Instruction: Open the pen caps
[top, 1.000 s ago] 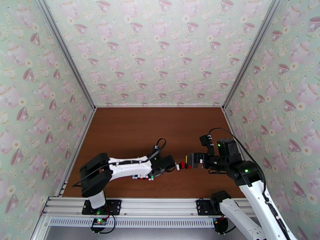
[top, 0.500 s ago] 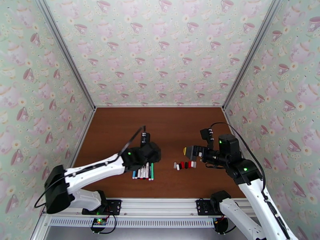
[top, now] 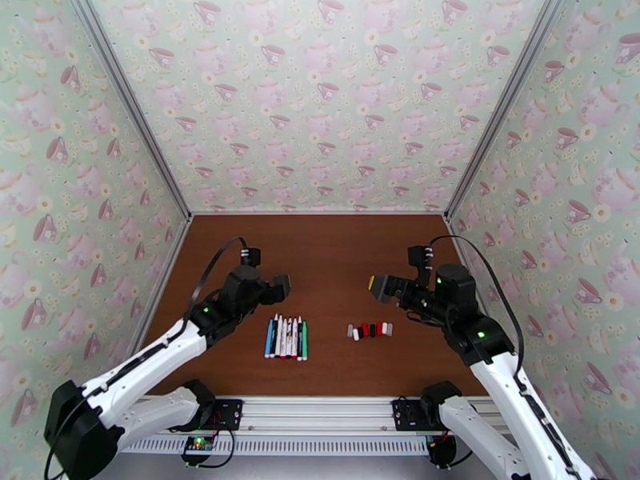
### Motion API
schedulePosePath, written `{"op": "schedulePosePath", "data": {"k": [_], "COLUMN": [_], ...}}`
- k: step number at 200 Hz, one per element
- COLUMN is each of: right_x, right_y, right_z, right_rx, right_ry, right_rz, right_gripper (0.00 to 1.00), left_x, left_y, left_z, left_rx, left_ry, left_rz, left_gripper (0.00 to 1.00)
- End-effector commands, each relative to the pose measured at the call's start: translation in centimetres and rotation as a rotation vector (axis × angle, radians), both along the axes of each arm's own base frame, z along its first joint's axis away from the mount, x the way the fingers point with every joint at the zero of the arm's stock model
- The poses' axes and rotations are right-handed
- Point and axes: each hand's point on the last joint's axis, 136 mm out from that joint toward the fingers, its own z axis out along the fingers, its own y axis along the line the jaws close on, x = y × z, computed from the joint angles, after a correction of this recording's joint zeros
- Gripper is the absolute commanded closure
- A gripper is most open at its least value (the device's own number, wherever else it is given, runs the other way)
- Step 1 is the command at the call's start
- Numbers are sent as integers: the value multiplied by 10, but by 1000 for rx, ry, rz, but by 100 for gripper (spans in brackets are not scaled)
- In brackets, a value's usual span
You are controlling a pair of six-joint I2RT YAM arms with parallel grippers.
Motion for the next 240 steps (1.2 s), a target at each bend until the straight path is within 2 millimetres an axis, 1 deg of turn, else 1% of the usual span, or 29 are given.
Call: {"op": "schedulePosePath", "data": {"k": [1,29,45,57,70,86,97,108,116,119,133,137,140,141,160,182,190,195,204,220,235,240], "right_x": [22,35,40,46,52,60,65,70,72,76,82,84,85,85,92,98,99,101,103,107,112,113], "right_y": [-15,-29,-34,-41,-51,-63,-71,-77,-81,-81,-85,-86,-87,-88,-98,-108,-111,-113,-115,-116,-115,-115], "right_z": [-1,1,0,-6,-16,-26,-32,-33,-29,-38,-42,-43,-43,-44,-50,-56,-57,-57,-59,-66,-73,-76], "right_rx": [-42,-62,-83,-116,-170,-240,-280,-307,-319,-338,-372,-381,-385,-388,-424,-472,-485,-492,-506,-530,-547,-549], "right_ry": [-77,-188,-236,-237,-223,-221,-229,-245,-267,-246,-256,-259,-262,-261,-263,-285,-290,-294,-295,-298,-297,-297], "right_rz": [-114,-200,-228,-269,-319,-373,-415,-448,-469,-469,-492,-497,-503,-505,-556,-605,-618,-624,-627,-617,-599,-595], "right_gripper": [0,0,0,0,0,0,0,0,0,0,0,0,0,0,0,0,0,0,0,0,0,0], "left_x": [10,21,26,29,33,38,42,46,49,51,57,57,59,58,65,70,74,74,75,78,82,84], "left_y": [18,55,74,87,101,112,116,119,123,124,127,128,130,131,134,135,133,130,127,130,133,136], "left_z": [2,-14,-18,-17,-18,-21,-27,-33,-37,-38,-41,-45,-43,-46,-50,-62,-58,-61,-61,-61,-71,-71], "left_rx": [25,20,34,70,120,177,218,259,279,283,312,323,323,328,300,295,303,314,330,341,337,329], "left_ry": [-71,-50,-51,-68,-86,-96,-90,-89,-96,-105,-159,-164,-188,-181,-249,-285,-295,-281,-304,-331,-326,-334], "left_rz": [6,100,146,177,214,219,209,195,200,201,193,189,195,194,192,188,176,152,128,130,132,148], "left_gripper": [0,0,0,0,0,0,0,0,0,0,0,0,0,0,0,0,0,0,0,0,0,0]}}
